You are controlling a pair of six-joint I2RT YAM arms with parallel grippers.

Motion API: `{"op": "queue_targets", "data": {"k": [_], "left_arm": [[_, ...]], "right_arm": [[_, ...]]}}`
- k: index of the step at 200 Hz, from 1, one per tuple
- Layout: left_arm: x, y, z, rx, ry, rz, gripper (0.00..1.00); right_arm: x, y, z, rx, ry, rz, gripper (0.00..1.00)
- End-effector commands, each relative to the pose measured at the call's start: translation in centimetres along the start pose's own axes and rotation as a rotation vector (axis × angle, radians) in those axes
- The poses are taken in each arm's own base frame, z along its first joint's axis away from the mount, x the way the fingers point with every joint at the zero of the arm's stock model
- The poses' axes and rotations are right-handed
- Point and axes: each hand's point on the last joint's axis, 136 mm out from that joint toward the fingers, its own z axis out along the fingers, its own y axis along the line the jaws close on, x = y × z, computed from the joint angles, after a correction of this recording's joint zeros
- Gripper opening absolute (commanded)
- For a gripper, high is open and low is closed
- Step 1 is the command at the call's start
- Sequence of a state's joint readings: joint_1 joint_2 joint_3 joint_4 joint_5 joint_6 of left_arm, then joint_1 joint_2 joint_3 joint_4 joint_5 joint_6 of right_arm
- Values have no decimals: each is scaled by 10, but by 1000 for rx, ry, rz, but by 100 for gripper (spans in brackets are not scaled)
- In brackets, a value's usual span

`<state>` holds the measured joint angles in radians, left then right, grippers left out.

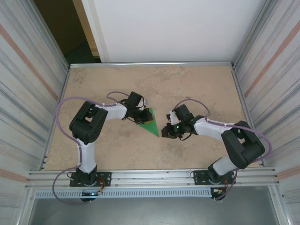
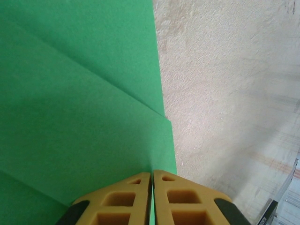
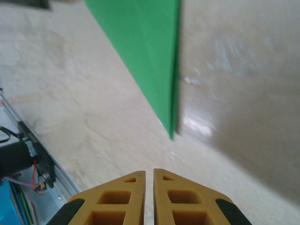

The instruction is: Fold a paper plane with a square sheet of paper (pick it up from the middle)

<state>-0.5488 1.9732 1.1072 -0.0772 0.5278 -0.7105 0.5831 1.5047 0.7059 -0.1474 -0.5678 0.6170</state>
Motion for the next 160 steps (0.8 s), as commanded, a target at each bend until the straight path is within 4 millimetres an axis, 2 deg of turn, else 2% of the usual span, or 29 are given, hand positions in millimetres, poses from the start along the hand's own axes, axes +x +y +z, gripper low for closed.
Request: {"op": "queue_targets", "data": {"k": [1,33,84,127,160], "left_arm": [[13,45,10,-134,42,-75,12],[13,44,9,-131,40,-76,12],[14,42,9,-118,45,-76,12],[9,30,4,-98,42,-47,12],[-5,5,-9,-53,18,29,14]], "right_arm": [[-27,13,1,3,-57,-33,11],[-45,19,21,2,-47,-30,7],[-48,3,48,28,6,-1,5],[-34,-24,56,102,57,15,5],[-14,-45,62,143,152,20,5]]}}
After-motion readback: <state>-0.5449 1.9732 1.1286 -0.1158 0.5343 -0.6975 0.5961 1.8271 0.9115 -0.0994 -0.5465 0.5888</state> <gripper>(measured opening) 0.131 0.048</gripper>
